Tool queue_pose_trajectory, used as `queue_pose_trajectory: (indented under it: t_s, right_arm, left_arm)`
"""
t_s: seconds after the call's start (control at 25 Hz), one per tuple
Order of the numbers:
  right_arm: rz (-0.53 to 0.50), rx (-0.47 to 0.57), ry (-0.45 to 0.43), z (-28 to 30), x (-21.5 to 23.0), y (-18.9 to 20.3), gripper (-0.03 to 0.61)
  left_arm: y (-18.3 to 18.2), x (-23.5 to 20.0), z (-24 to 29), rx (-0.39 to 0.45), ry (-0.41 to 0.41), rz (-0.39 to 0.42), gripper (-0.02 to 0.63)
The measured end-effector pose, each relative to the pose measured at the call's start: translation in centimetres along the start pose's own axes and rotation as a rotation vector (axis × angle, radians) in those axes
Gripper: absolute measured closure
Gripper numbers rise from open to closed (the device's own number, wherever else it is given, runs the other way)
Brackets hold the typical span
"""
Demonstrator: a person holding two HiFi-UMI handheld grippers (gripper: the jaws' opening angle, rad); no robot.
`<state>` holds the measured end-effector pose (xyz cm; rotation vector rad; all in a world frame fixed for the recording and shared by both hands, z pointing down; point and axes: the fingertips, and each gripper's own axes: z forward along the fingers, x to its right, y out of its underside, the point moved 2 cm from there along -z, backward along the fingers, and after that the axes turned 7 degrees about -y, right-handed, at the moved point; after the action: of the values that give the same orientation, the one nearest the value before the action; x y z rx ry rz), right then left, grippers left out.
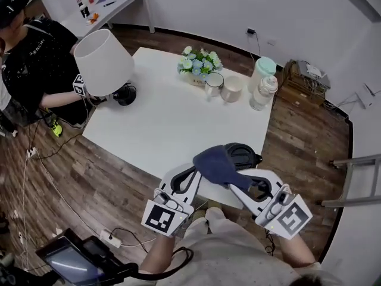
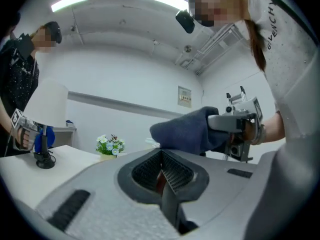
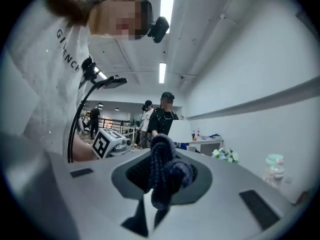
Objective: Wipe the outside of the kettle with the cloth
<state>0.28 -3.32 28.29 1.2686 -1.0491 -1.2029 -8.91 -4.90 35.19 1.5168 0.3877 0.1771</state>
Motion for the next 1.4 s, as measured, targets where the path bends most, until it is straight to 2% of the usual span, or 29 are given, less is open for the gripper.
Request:
queue_pose_trajectory:
  t_s: [0.2, 0.32, 0.48, 0.64, 0.8, 0.92, 1.16, 1.24, 1.4]
  right_arm:
    - [0.08, -0.068, 0.018, 0.2, -1.3, 4.5, 0.515]
    - [0.111, -0.07, 0.032, -1.0, -1.5, 5.9, 0.515]
    - [0.107, -0.089, 0.009, -3.2, -1.5, 7.0, 0.515]
    - [0.026, -0.195, -0.04, -6.3, -0.7, 8.6, 0.515]
    - [0.083, -0.165, 0.054, -9.1, 1.7, 8.7, 0.515]
    - [0.061, -0.185, 0.088, -10.3, 3.3, 9.0, 0.515]
    - [0.059, -0.17, 0.2, -11.5, 6.4, 9.9, 0.515]
    - [0.056, -0.167, 0.275, -12.4, 7.8, 10.4, 0.515]
    - [0.083, -0.133, 0.495, -15.0, 11.3, 9.9, 0.515]
  left_arm:
    - [0.3, -0.7, -0.1, -0.026, -0.022, 0.101, 0.607]
    - [0.9, 0.2, 0.1, -0.057, -0.022, 0.07, 0.607]
    - [1.7, 1.5, 0.4, -0.085, 0.003, 0.068, 0.607]
    - [1.9, 2.4, 0.9, -0.087, 0.021, 0.074, 0.607]
    - [1.4, 2.6, 1.2, -0.079, 0.025, 0.082, 0.607]
    - [1.3, 2.4, 1.2, -0.065, 0.029, 0.123, 0.607]
    - [1.6, 2.6, 1.0, -0.067, 0.03, 0.124, 0.607]
    - [1.6, 2.6, 1.0, -0.067, 0.029, 0.123, 0.607]
    - [1.5, 2.2, 1.0, -0.061, 0.021, 0.118, 0.607]
